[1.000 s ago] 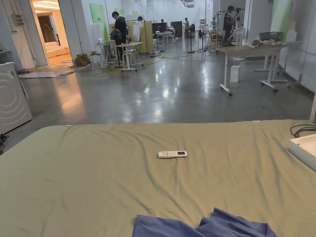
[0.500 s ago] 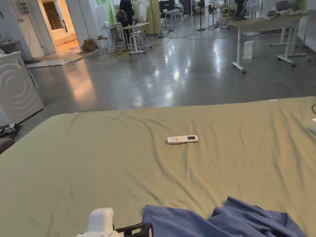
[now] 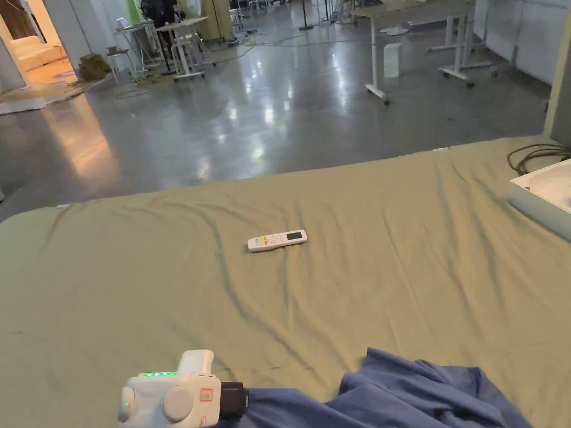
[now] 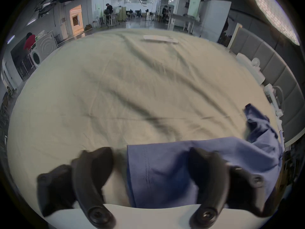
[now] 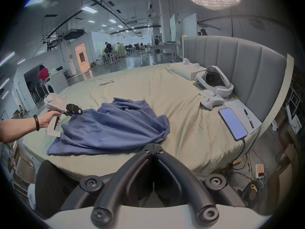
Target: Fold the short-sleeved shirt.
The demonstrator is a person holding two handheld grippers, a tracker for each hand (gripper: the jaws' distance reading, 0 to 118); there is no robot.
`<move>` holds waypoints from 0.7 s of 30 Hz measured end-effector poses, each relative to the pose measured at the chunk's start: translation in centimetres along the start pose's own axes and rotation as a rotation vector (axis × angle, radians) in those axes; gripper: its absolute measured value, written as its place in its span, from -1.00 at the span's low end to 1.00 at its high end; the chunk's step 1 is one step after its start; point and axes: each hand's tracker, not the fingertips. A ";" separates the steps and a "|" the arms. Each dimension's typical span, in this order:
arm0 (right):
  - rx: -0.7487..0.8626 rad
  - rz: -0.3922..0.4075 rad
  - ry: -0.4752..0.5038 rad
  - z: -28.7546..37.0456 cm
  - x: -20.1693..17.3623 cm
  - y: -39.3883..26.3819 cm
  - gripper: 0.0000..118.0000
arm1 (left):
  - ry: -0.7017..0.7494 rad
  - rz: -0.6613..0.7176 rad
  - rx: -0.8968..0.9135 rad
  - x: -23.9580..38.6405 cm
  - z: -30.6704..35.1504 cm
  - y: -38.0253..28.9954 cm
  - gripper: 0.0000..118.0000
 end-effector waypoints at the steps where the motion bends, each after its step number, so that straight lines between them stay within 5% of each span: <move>1: -0.007 -0.013 0.003 -0.1 0.2 -0.1 -1.00 | 0.002 -0.006 0.021 0.4 0.1 -0.1 -0.19; 2: -0.007 -0.026 0.007 -0.2 0.3 -0.1 -1.00 | 0.015 -0.006 0.044 1.0 0.7 0.0 -0.67; 3: -0.007 -0.037 0.016 -0.3 0.4 -0.2 -1.00 | 0.028 -0.010 0.051 1.4 1.0 -0.1 -0.86; 6: -0.013 -0.064 0.037 -0.8 0.7 -0.3 -1.00 | 0.001 -0.121 0.024 2.4 2.0 -0.4 -0.86; 13: 0.007 -0.035 0.072 -3.0 1.1 2.7 -1.00 | -0.018 0.016 -0.095 1.5 0.0 1.1 -0.87; 15: -0.025 -0.004 0.064 -5.2 1.4 5.0 -0.35 | -0.017 0.022 -0.119 1.4 -0.2 1.5 -0.87; 17: -0.046 0.027 0.102 -8.5 2.1 7.4 0.75 | 0.007 -0.012 -0.116 2.0 -0.2 1.6 -0.87; 18: -0.054 0.029 0.125 -10.1 2.3 8.5 0.94 | 0.011 -0.021 -0.121 2.1 -0.2 1.6 -0.87; 21: -0.135 0.016 0.209 -16.7 2.5 12.6 0.95 | 0.025 -0.049 -0.140 2.3 -0.5 2.1 -0.87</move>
